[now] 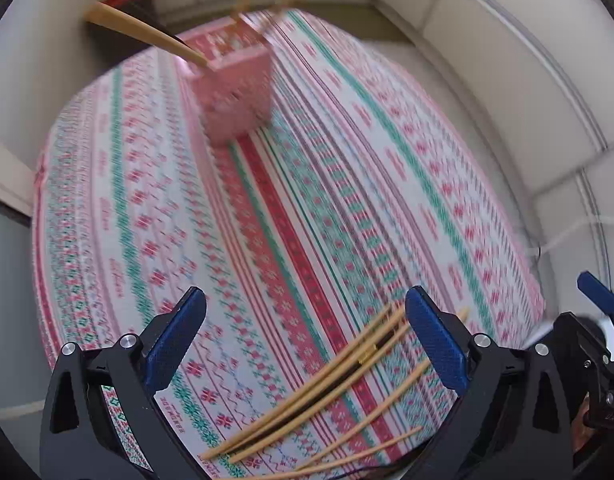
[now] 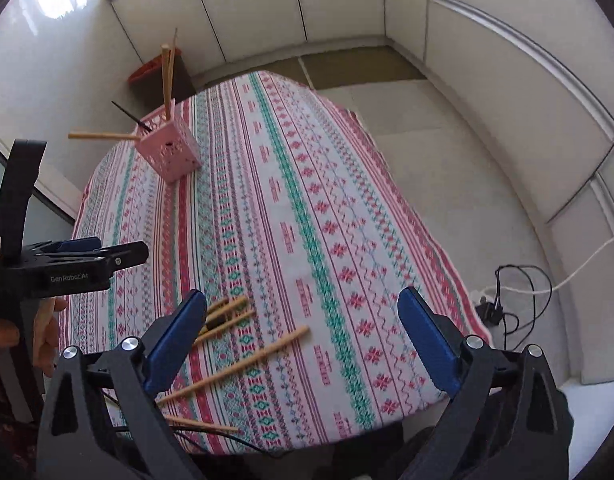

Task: Organize utensils
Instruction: 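Grasp another wooden chopstick with the left tool while the right tool grasps one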

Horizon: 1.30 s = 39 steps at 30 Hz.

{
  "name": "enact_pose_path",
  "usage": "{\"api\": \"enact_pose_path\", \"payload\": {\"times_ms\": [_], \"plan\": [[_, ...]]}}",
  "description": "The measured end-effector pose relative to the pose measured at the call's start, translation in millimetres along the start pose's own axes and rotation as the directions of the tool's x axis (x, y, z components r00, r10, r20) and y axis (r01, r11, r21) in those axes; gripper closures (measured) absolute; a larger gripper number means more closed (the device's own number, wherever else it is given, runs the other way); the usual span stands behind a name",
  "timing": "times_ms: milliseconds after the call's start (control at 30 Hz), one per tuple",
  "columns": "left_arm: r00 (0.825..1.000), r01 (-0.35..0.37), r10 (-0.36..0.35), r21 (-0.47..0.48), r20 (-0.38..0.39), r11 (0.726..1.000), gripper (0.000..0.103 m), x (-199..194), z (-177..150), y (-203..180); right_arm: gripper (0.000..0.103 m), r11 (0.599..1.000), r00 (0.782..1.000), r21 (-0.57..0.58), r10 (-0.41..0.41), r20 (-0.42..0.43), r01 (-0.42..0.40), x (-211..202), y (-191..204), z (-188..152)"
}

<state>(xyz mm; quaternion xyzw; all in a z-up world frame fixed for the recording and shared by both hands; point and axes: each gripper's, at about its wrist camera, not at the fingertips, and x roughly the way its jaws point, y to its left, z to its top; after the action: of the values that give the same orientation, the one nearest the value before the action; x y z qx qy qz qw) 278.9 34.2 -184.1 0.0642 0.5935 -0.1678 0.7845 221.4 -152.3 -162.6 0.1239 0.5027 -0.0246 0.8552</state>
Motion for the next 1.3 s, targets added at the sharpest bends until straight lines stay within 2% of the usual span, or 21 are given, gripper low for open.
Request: {"api": "enact_pose_path", "payload": {"times_ms": [100,233,433,533,600,633,800,933,1033,1100,1133,1200,1300], "plan": [[0.997,-0.002,0.007,0.057,-0.079,0.998,0.007,21.0,-5.5,-12.2,0.009,1.0,0.997,0.01,0.006,-0.071,-0.005,10.0,0.8,-10.0],[0.982,0.02,-0.004,0.079,-0.188,0.997,0.011,48.0,-8.4,-17.7,0.009,1.0,0.99,0.01,-0.028,-0.135,0.029,22.3,-4.1,-28.8],[0.972,0.017,0.007,0.104,-0.234,0.994,0.021,66.2,-9.0,-23.7,0.009,0.997,0.975,0.079,0.012,-0.224,0.006,35.5,-17.1,-40.6],[0.967,0.01,0.019,0.113,-0.253,0.994,0.029,74.7,-10.4,-23.4,0.009,0.995,0.969,0.104,0.02,-0.245,0.006,39.3,-21.4,-41.2],[0.964,0.003,0.029,0.119,-0.265,0.993,0.039,81.0,-13.2,-23.8,0.009,0.993,0.967,0.12,0.025,-0.255,0.006,41.4,-23.5,-41.7],[0.963,0.012,0.02,0.118,-0.27,0.993,0.039,82.7,-13.5,-23.3,0.009,0.992,0.966,0.127,0.027,-0.258,0.007,42.5,-24.4,-41.8],[0.964,0.019,0.025,0.162,-0.263,0.987,0.043,92.1,-8.5,-29.9,0.009,0.986,0.961,0.168,0.037,-0.272,0.009,49.2,-26.9,-42.8],[0.969,-0.025,0.086,0.256,-0.23,0.966,0.045,99.2,-12.5,-50.8,0.01,0.983,0.957,0.184,0.036,-0.286,0.018,56.1,-23.5,-43.6],[0.978,-0.008,0.061,0.258,-0.201,0.966,0.059,95.4,-10.7,-52.7,0.021,0.977,0.953,0.212,0.034,-0.3,0.032,64.6,-20.2,-43.0],[0.985,0.003,0.038,0.236,-0.17,0.972,0.087,89.7,-6.9,-45.1,0.032,0.971,0.945,0.236,0.044,-0.323,0.036,73.2,-17.2,-42.5],[0.988,-0.003,0.037,0.219,-0.151,0.976,0.093,88.7,-5.0,-38.4,0.034,0.967,0.941,0.252,0.051,-0.334,0.037,78.1,-15.1,-42.3],[0.99,0.036,-0.011,0.178,-0.141,0.983,0.095,88.6,-1.5,-22.2,0.042,0.959,0.935,0.279,0.064,-0.35,0.039,87.5,-9.8,-41.9],[0.994,-0.01,0.028,0.169,-0.104,0.986,0.097,84.1,2.0,-10.1,0.05,0.95,0.927,0.306,0.058,-0.37,0.063,100.8,-0.8,-40.6]]}}
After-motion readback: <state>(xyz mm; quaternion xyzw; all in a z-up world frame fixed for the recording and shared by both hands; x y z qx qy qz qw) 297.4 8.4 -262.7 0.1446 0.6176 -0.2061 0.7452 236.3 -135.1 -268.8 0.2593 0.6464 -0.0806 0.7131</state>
